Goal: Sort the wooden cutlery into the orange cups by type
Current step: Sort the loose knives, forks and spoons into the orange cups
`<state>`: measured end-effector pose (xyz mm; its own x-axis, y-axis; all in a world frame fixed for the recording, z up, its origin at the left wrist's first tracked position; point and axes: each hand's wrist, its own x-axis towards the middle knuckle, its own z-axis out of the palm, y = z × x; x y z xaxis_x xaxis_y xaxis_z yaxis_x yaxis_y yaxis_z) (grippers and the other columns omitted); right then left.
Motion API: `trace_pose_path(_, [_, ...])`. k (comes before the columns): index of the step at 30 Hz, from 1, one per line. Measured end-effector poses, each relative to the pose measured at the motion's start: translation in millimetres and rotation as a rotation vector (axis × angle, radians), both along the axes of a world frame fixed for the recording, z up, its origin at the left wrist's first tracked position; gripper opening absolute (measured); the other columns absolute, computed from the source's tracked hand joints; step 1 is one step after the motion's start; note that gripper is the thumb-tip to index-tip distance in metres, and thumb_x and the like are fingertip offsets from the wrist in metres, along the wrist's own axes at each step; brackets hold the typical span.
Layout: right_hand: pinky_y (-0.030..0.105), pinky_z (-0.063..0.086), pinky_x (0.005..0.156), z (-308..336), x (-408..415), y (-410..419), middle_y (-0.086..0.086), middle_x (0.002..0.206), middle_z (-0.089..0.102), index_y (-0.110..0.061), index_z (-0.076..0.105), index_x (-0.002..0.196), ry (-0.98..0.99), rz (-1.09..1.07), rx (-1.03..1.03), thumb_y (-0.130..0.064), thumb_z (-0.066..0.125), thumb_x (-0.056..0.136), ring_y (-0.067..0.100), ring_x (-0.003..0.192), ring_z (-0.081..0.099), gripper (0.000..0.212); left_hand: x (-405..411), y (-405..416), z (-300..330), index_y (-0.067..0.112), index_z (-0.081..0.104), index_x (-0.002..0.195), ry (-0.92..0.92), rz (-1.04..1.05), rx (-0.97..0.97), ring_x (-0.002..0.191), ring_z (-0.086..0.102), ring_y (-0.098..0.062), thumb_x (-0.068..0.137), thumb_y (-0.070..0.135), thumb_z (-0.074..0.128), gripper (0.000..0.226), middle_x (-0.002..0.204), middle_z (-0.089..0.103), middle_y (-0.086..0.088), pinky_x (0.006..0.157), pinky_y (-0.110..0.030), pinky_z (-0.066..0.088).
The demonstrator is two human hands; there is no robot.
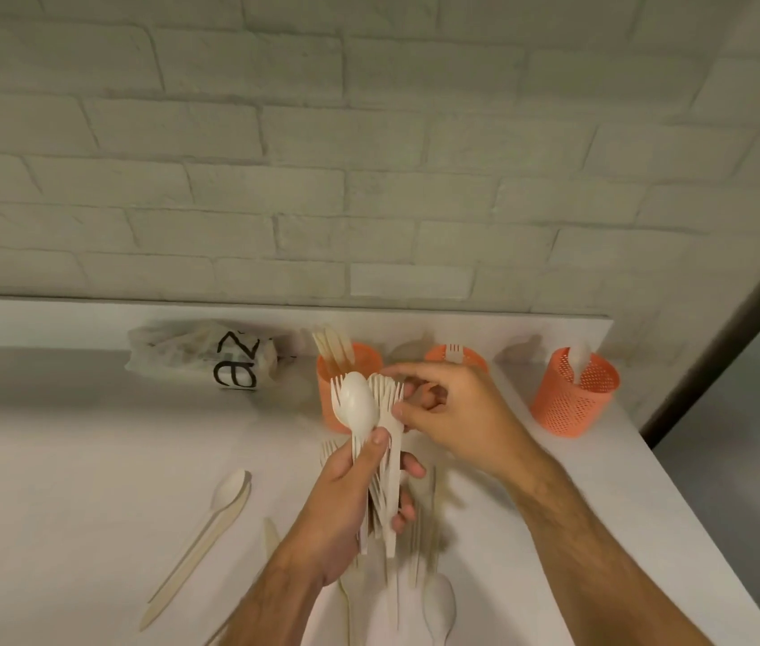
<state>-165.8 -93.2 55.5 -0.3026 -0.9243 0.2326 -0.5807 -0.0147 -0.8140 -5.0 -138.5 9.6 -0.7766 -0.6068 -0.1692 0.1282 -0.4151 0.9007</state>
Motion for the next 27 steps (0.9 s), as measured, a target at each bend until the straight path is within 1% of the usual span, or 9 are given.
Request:
trace_pose_path(7, [0.010,0.045,0.064,0.2,-5.9,3.6,-0.004,0.097,0.062,-0.026,0.075,0.111,0.214,-0.067,-0.026,-0.010,0.081,0.078,0.004,0.069,0.061,0.037,-11.6,0.7,-0.8,0.009,0.058,0.118,-0.098,0.008,-0.098,0.050,0.050,-0.024,0.099,0.040,0.046,0.038,0.082,0.064,-0.014,0.042,-0.024,0.038])
trace_pose_path(10, [0.016,0.049,0.063,-0.5,-11.1,6.9,-0.001,0.094,0.065,-0.020,0.073,0.098,0.064,-0.033,0.029,-0.009,0.084,0.075,0.008,0.068,0.066,0.027,-16.2,1.9,-1.2,0.014,0.059,0.120,-0.092,-0.002,-0.074,0.054,0.050,-0.023,0.098,0.041,0.048,0.038,0.082,0.062,-0.013,0.044,-0.026,0.040])
trace_pose_path(14, [0.022,0.054,0.075,-1.8,-20.9,12.8,-0.005,0.084,0.071,-0.017,0.072,0.093,-0.104,0.027,0.155,-0.012,0.082,0.079,0.005,0.075,0.064,0.018,-17.6,4.5,-0.3,0.019,0.060,0.124,-0.066,-0.037,-0.077,0.056,0.053,-0.023,0.098,0.040,0.048,0.036,0.083,0.062,-0.012,0.048,-0.028,0.044])
trace_pose_path(16, [0.028,0.055,0.080,-2.7,-28.1,14.0,0.002,0.088,0.074,-0.014,0.072,0.093,-0.199,0.015,0.161,-0.010,0.078,0.083,0.009,0.080,0.066,0.012,-17.6,5.1,-1.3,0.015,0.060,0.123,-0.073,-0.029,-0.067,0.059,0.059,-0.024,0.098,0.037,0.048,0.034,0.084,0.064,-0.012,0.053,-0.030,0.049])
trace_pose_path(19, [0.032,0.059,0.074,-0.5,-37.7,16.3,0.018,0.094,0.074,-0.006,0.067,0.095,-0.414,0.000,0.159,0.002,0.068,0.089,0.021,0.079,0.070,0.011,-17.7,4.3,-4.6,0.008,0.059,0.119,-0.081,-0.001,-0.026,0.067,0.066,-0.028,0.099,0.035,0.048,0.035,0.085,0.068,-0.014,0.063,-0.039,0.057])
trace_pose_path(21, [0.031,0.060,0.071,5.4,-45.5,16.5,0.019,0.094,0.074,-0.007,0.064,0.097,-0.456,-0.022,0.116,0.007,0.065,0.090,0.021,0.079,0.071,0.015,-17.2,2.8,-8.3,0.006,0.059,0.113,-0.081,0.031,0.005,0.073,0.068,-0.032,0.100,0.032,0.048,0.032,0.086,0.070,-0.015,0.073,-0.050,0.059])
trace_pose_path(23, [0.030,0.060,0.071,16.0,-59.5,14.8,0.010,0.090,0.073,-0.011,0.065,0.100,-0.412,-0.073,0.007,0.010,0.064,0.089,0.018,0.078,0.070,0.024,-16.2,-0.6,-13.0,0.004,0.059,0.105,-0.128,0.109,-0.003,0.077,0.070,-0.034,0.101,0.031,0.048,0.029,0.085,0.071,-0.014,0.073,-0.053,0.059])
trace_pose_path(24, [0.029,0.060,0.071,22.1,-69.6,13.1,0.005,0.089,0.073,-0.014,0.067,0.103,-0.352,-0.112,-0.059,0.010,0.065,0.088,0.015,0.078,0.070,0.028,-15.3,-2.5,-15.6,0.004,0.058,0.102,-0.165,0.147,-0.032,0.073,0.069,-0.032,0.102,0.031,0.048,0.028,0.083,0.070,-0.012,0.067,-0.046,0.059])
trace_pose_path(27, [0.024,0.057,0.077,39.5,-102.3,2.8,-0.006,0.092,0.074,-0.022,0.073,0.105,-0.095,-0.267,-0.189,0.003,0.065,0.089,0.013,0.081,0.071,0.030,-14.5,-5.7,-21.4,0.010,0.052,0.096,-0.228,0.199,-0.094,0.049,0.042,-0.015,0.101,0.032,0.049,0.023,0.069,0.051,-0.005,0.047,-0.027,0.040])
